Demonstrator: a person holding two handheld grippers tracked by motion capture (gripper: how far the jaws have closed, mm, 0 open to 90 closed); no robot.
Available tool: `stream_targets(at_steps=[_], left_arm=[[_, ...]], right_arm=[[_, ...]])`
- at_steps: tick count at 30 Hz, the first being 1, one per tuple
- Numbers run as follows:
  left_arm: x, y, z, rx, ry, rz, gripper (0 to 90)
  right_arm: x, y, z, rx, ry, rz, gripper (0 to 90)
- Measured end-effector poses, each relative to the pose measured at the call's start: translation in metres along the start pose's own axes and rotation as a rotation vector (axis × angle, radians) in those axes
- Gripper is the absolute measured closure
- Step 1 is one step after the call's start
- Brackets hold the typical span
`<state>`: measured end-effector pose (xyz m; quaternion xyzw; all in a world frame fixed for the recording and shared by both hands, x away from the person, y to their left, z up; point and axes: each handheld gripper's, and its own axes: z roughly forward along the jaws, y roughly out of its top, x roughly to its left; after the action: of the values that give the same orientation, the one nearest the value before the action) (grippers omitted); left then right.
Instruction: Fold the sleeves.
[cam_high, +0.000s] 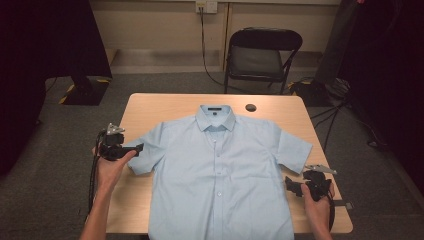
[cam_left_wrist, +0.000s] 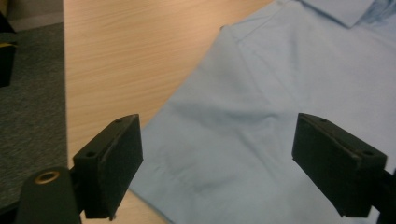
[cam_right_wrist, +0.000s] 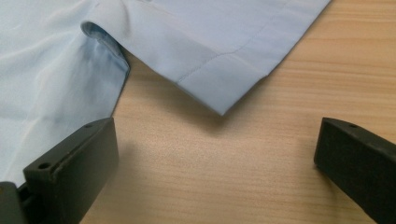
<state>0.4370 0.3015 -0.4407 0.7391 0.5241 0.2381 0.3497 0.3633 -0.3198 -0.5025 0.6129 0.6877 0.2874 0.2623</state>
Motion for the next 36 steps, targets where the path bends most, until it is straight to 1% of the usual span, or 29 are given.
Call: stream_targets(at_steps=[2, 3, 6, 8, 9, 10, 11, 13, 14, 15, 16, 17, 19, 21, 22, 23, 24, 26, 27, 28, 29, 30, 31, 33, 36], left_arm=[[0.005, -0.003, 0.002, 0.008, -0.004, -0.029, 15.5], [0.007, -0.004, 0.003, 0.016, -0.006, -0.037, 15.5], [0.011, -0.006, 0.008, 0.031, 0.008, -0.041, 17.2], [0.01, -0.006, 0.009, 0.032, 0.003, -0.04, 18.6], [0.009, -0.006, 0.01, 0.036, 0.023, -0.023, 19.1], [0.009, -0.006, 0.011, 0.032, 0.025, -0.024, 19.5], [0.009, -0.007, 0.012, 0.04, 0.021, -0.023, 20.9], [0.009, -0.008, 0.017, 0.055, 0.038, -0.015, 21.4], [0.011, -0.01, 0.019, 0.062, 0.037, -0.027, 22.1], [0.012, -0.012, 0.021, 0.066, 0.038, -0.029, 22.9], [0.012, -0.015, 0.022, 0.059, 0.063, -0.023, 23.9], [0.015, -0.017, 0.024, 0.058, 0.074, -0.028, 25.8], [0.022, -0.021, 0.025, 0.054, 0.093, -0.053, 26.4], [0.031, -0.024, 0.026, 0.053, 0.09, -0.1, 27.5], [0.031, -0.024, 0.026, 0.053, 0.09, -0.1, 27.5], [0.035, -0.026, 0.029, 0.062, 0.112, -0.103, 28.2], [0.037, -0.028, 0.03, 0.07, 0.114, -0.1, 30.3], [0.04, -0.029, 0.033, 0.073, 0.113, -0.124, 30.8], [0.04, -0.029, 0.034, 0.08, 0.113, -0.119, 31.3], [0.041, -0.029, 0.034, 0.084, 0.132, -0.115, 32.4], [0.041, -0.029, 0.034, 0.084, 0.132, -0.115, 33.3], [0.043, -0.031, 0.036, 0.087, 0.132, -0.123, 34.0], [0.045, -0.032, 0.037, 0.101, 0.138, -0.117, 35.1], [0.048, -0.034, 0.038, 0.088, 0.132, -0.147, 34.5], [0.047, -0.035, 0.038, 0.082, 0.139, -0.141, 34.3]], right_arm=[[0.0, 0.0, 0.0, 0.0, 0.0, 0.0, 0.0], [0.0, 0.0, 0.0, 0.0, 0.0, 0.0, 0.0], [0.0, 0.0, 0.0, 0.0, 0.0, 0.0, 0.0], [0.0, 0.0, 0.0, 0.0, 0.0, 0.0, 0.0], [0.0, 0.0, 0.0, 0.0, 0.0, 0.0, 0.0], [0.0, 0.0, 0.0, 0.0, 0.0, 0.0, 0.0], [0.0, 0.0, 0.0, 0.0, 0.0, 0.0, 0.0], [0.0, 0.0, 0.0, 0.0, 0.0, 0.0, 0.0], [0.0, 0.0, 0.0, 0.0, 0.0, 0.0, 0.0], [0.0, 0.0, 0.0, 0.0, 0.0, 0.0, 0.0], [0.0, 0.0, 0.0, 0.0, 0.0, 0.0, 0.0], [0.0, 0.0, 0.0, 0.0, 0.0, 0.0, 0.0], [0.0, 0.0, 0.0, 0.0, 0.0, 0.0, 0.0], [0.0, 0.0, 0.0, 0.0, 0.0, 0.0, 0.0], [0.0, 0.0, 0.0, 0.0, 0.0, 0.0, 0.0], [0.0, 0.0, 0.0, 0.0, 0.0, 0.0, 0.0], [0.0, 0.0, 0.0, 0.0, 0.0, 0.0, 0.0], [0.0, 0.0, 0.0, 0.0, 0.0, 0.0, 0.0], [0.0, 0.0, 0.0, 0.0, 0.0, 0.0, 0.0], [0.0, 0.0, 0.0, 0.0, 0.0, 0.0, 0.0], [0.0, 0.0, 0.0, 0.0, 0.0, 0.0, 0.0], [0.0, 0.0, 0.0, 0.0, 0.001, -0.001, 0.0], [0.0, 0.0, 0.0, 0.0, 0.001, -0.001, 0.0], [0.0, 0.0, 0.0, 0.0, 0.002, -0.002, 0.0], [0.0, 0.0, 0.0, -0.001, 0.002, -0.002, 0.0]])
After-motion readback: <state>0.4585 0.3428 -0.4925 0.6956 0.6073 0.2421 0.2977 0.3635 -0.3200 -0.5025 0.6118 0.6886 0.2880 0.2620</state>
